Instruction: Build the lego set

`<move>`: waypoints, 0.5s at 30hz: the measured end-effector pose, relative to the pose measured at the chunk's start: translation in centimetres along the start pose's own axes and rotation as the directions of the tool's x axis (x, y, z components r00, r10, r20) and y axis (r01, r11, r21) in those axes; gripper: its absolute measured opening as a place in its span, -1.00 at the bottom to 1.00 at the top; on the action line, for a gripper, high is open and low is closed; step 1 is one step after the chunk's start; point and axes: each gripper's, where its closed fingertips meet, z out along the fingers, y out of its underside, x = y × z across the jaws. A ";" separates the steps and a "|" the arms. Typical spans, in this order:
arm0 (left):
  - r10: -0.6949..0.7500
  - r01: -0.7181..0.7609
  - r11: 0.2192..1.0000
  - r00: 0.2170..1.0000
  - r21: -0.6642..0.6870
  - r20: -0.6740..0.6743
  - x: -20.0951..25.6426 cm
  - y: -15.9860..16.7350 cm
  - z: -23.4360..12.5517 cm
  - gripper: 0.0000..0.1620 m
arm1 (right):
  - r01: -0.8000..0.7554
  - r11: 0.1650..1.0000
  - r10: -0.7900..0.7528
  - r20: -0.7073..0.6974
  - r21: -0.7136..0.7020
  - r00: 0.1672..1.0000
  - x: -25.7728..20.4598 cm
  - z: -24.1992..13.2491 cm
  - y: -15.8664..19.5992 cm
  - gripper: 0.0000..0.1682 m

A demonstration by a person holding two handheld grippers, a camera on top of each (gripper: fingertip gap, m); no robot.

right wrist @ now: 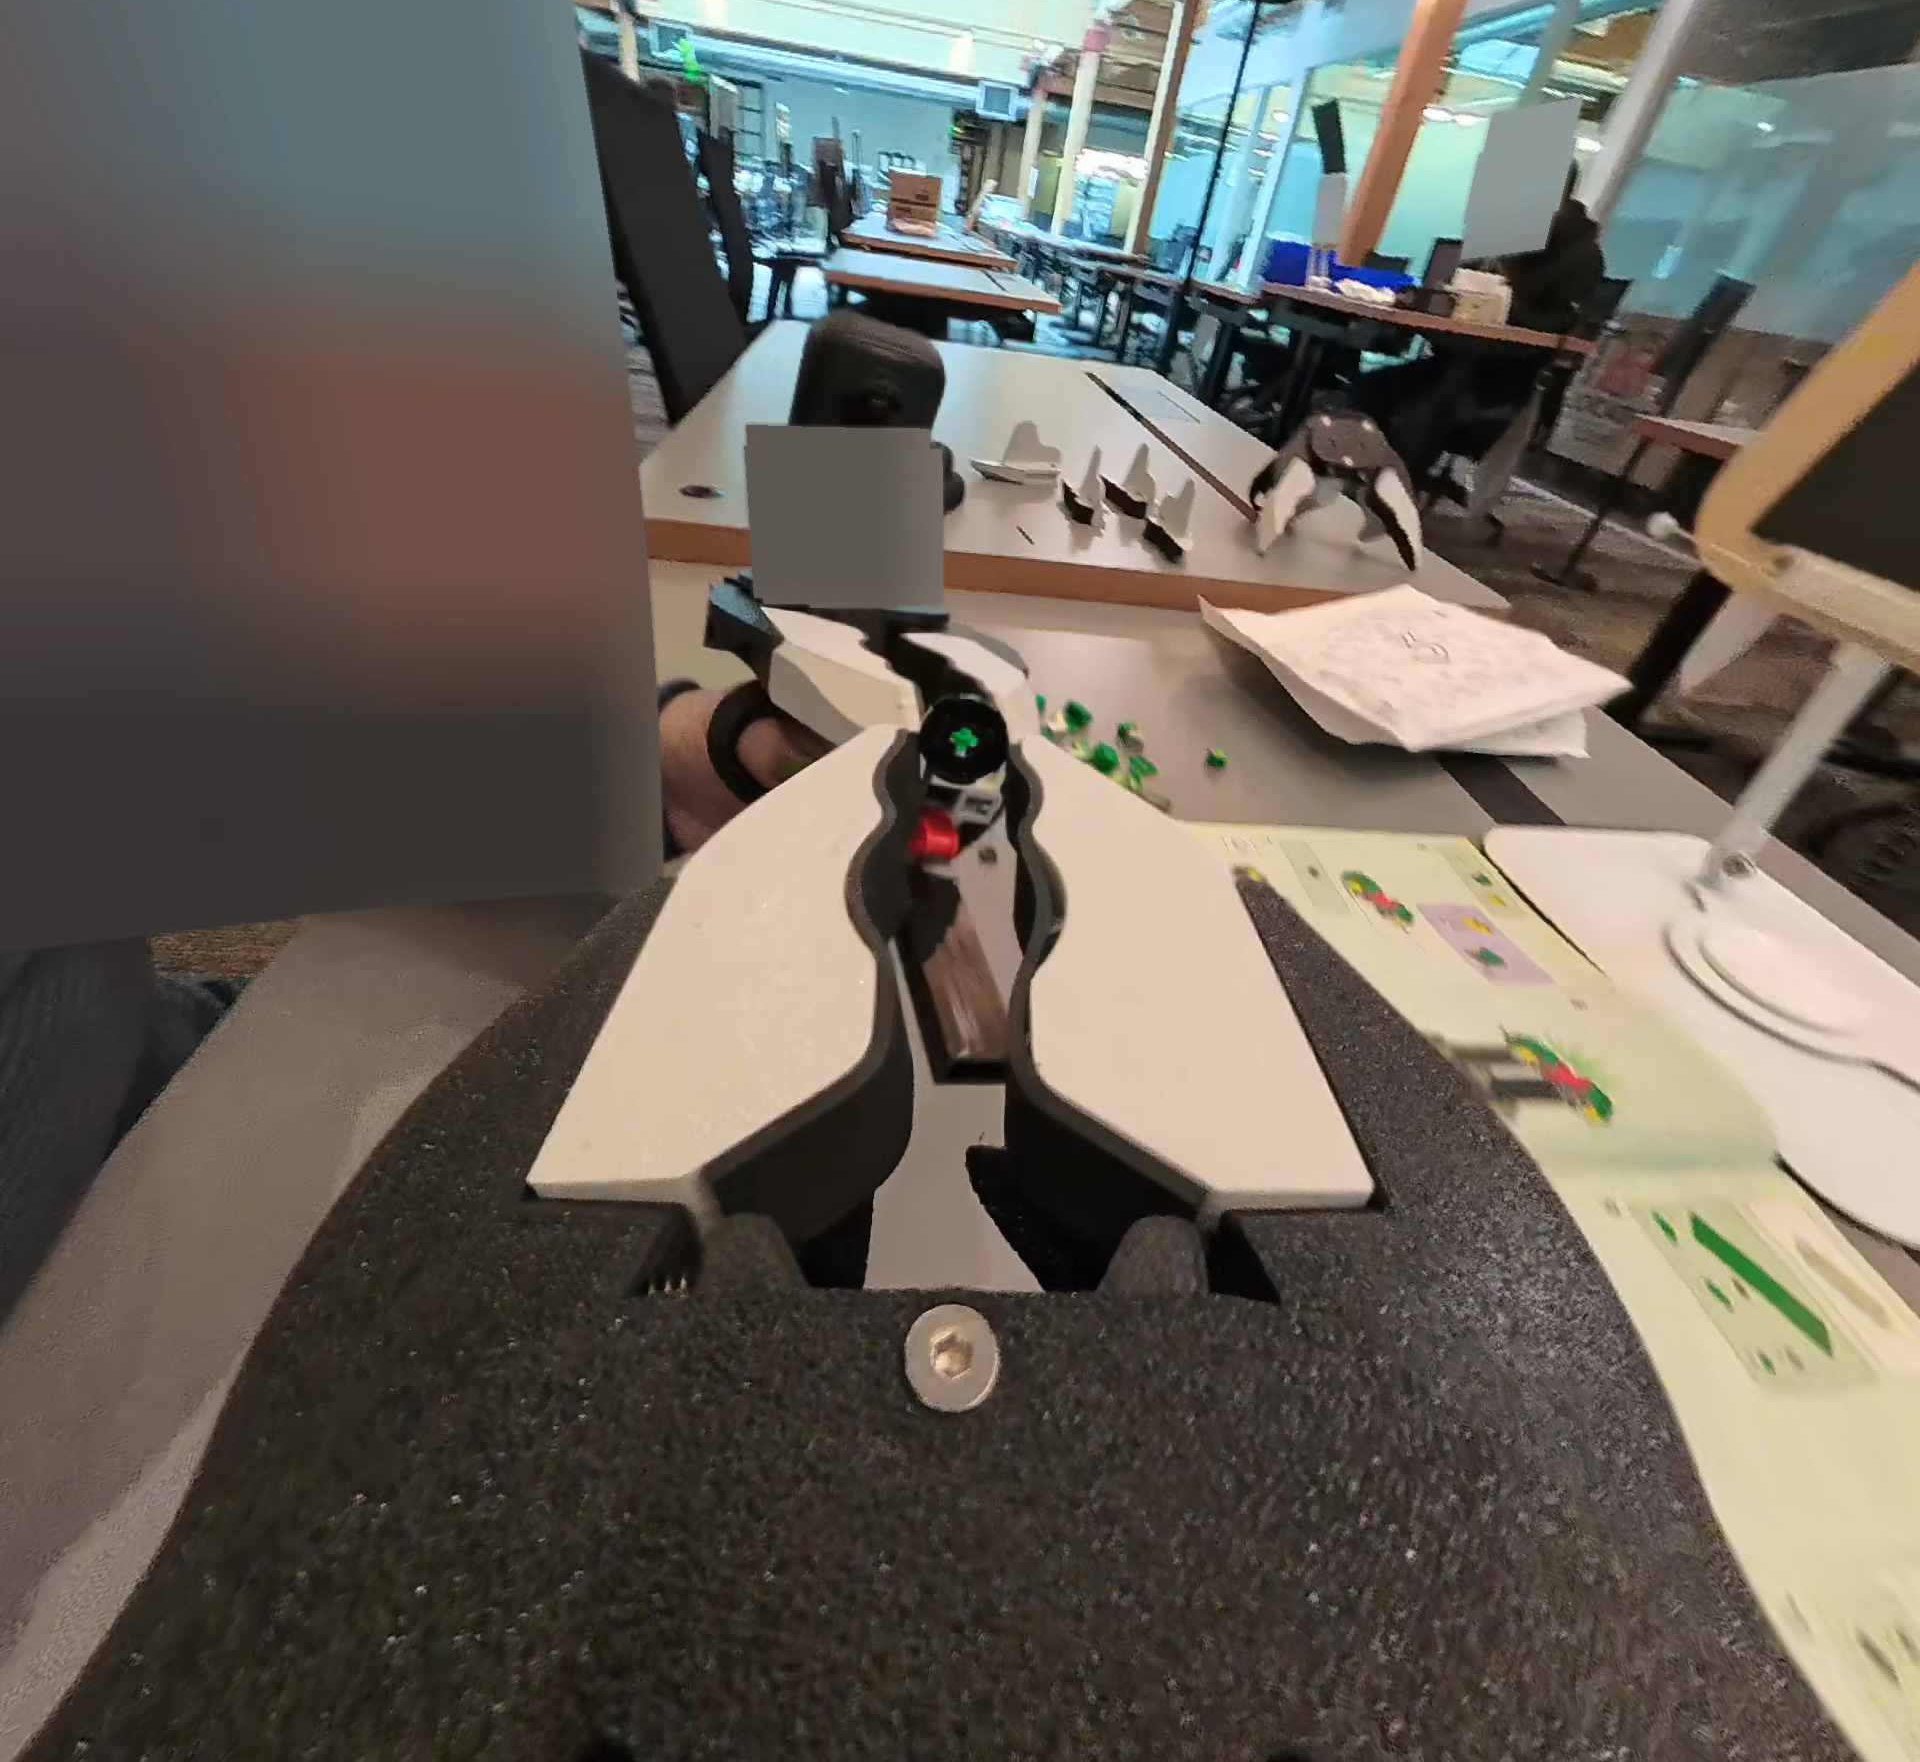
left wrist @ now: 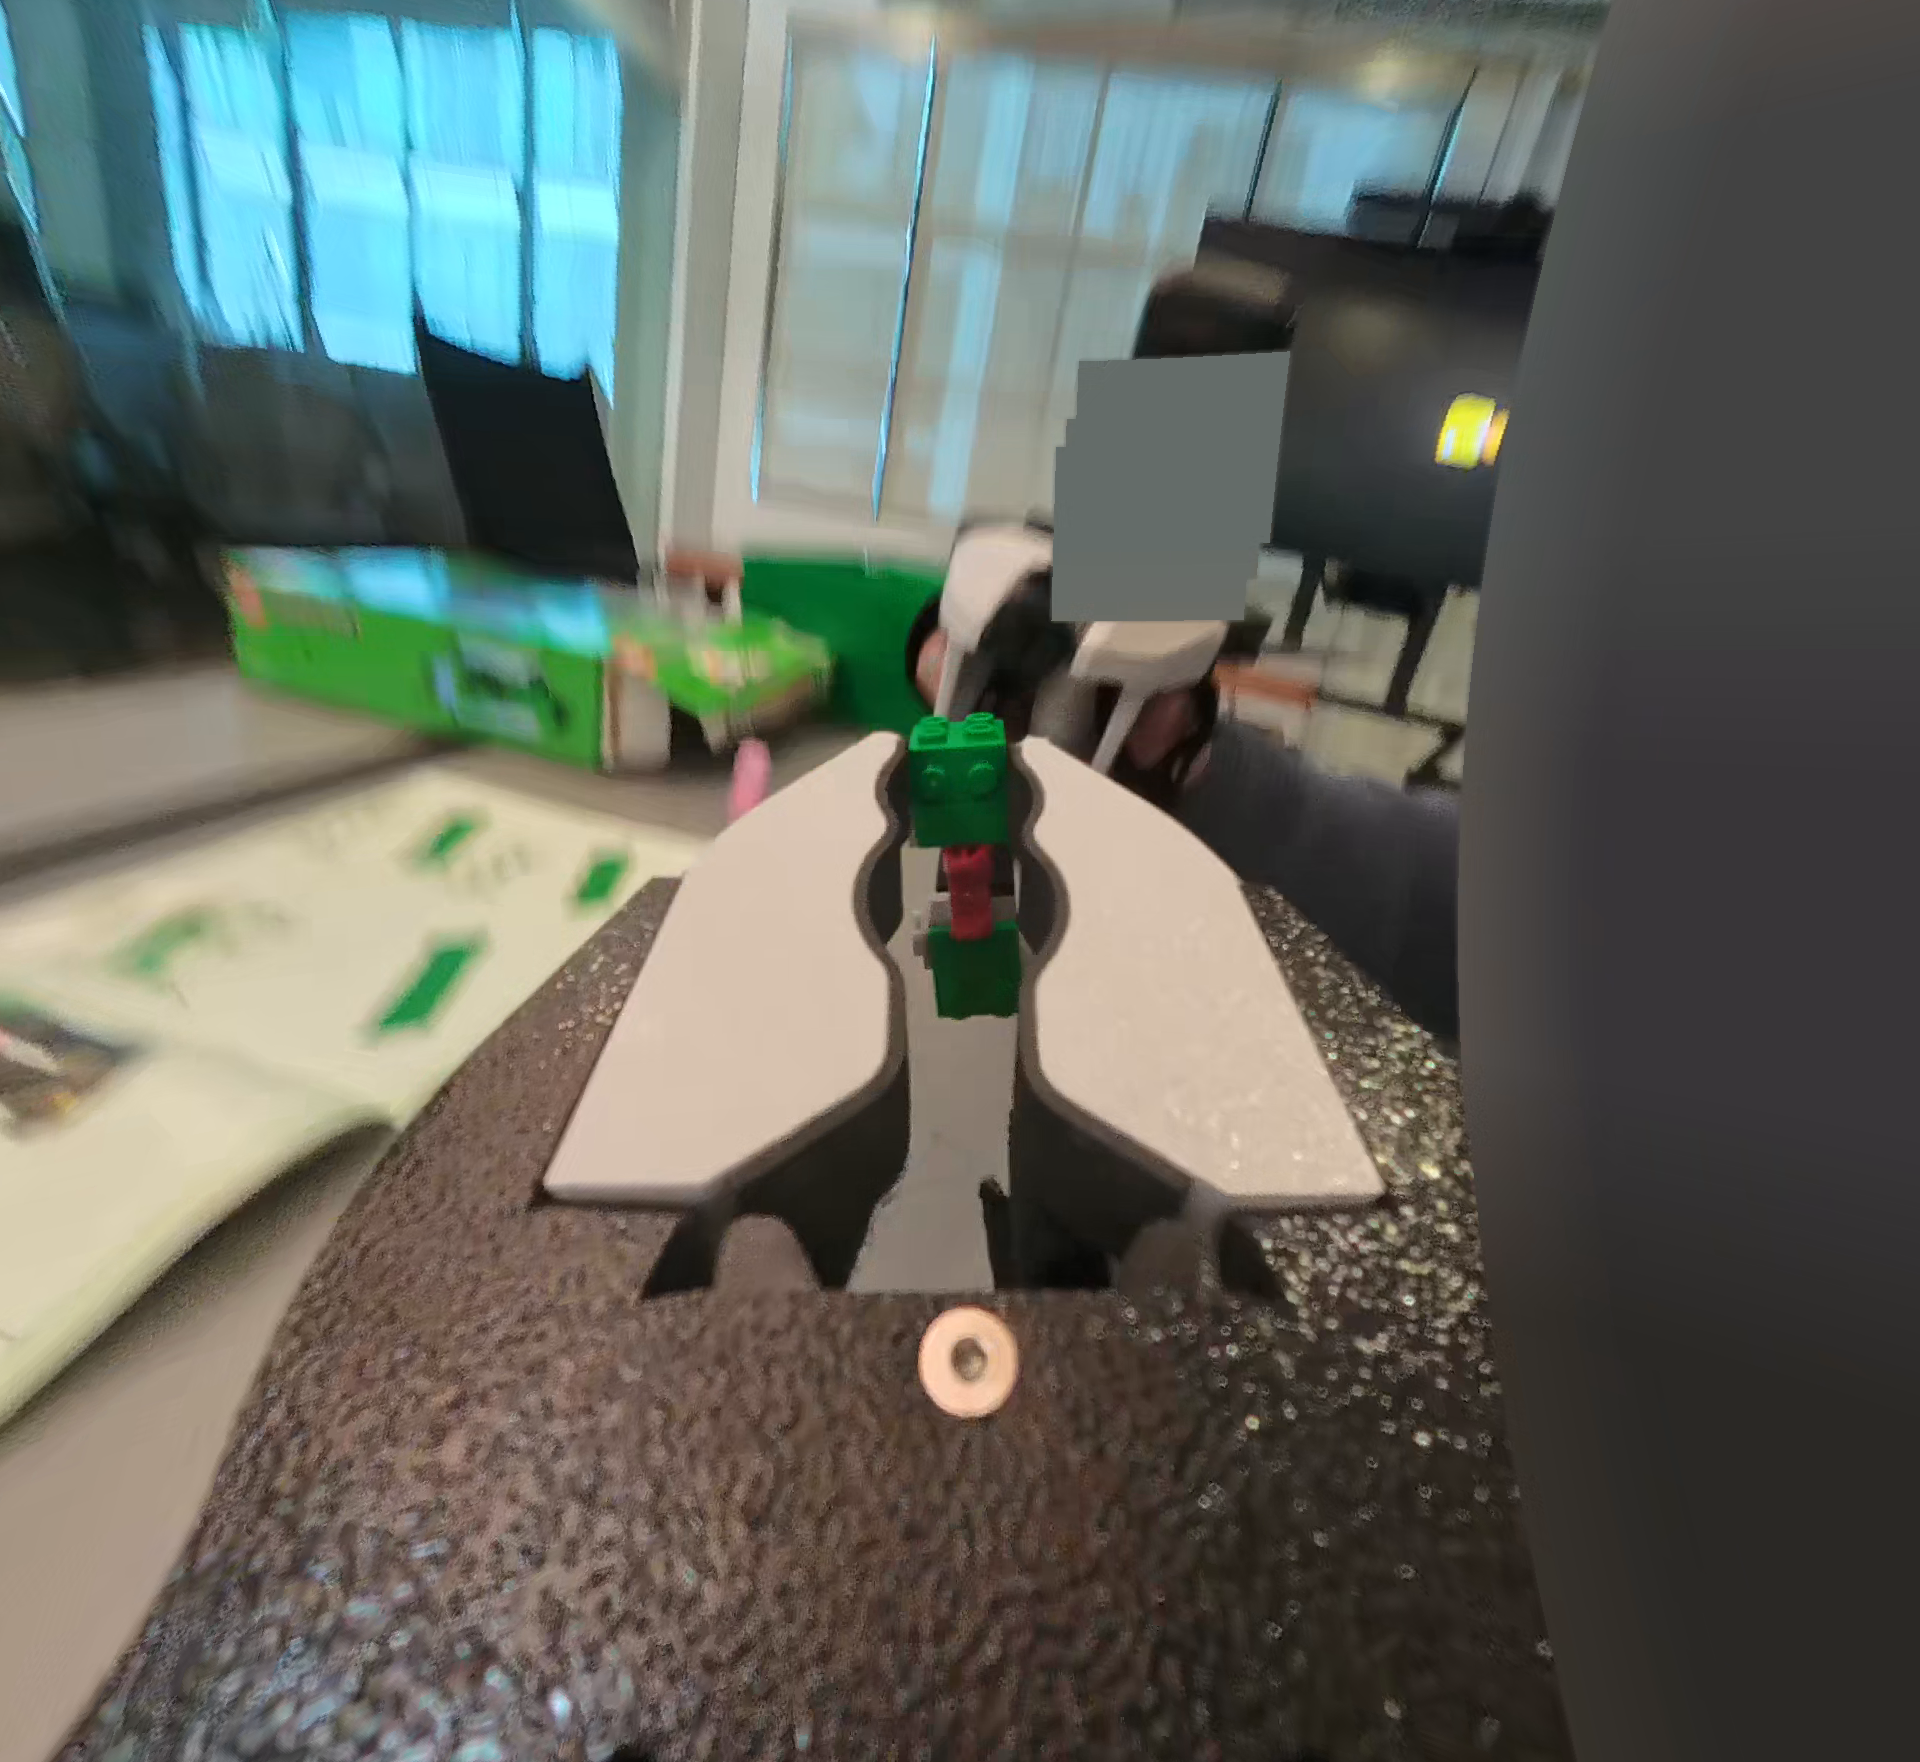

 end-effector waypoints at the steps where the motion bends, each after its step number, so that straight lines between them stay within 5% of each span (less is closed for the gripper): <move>1: -0.028 0.028 0.998 1.000 -0.065 0.003 -0.1 1.2 0.5 -0.80 | -0.001 1.000 0.001 -0.021 -0.014 1.000 0.2 -0.8 0.8 -0.81; 7: -0.092 0.113 0.930 0.993 -0.349 0.076 -0.7 6.7 2.2 -0.80 | -0.087 0.996 0.085 -0.115 -0.017 0.990 1.3 -4.5 4.7 -0.82; 15: -0.377 0.402 0.853 0.915 -0.332 0.140 -0.4 7.9 4.4 -0.79 | -0.131 0.990 0.122 -0.137 -0.058 0.983 2.1 -7.0 6.5 -0.82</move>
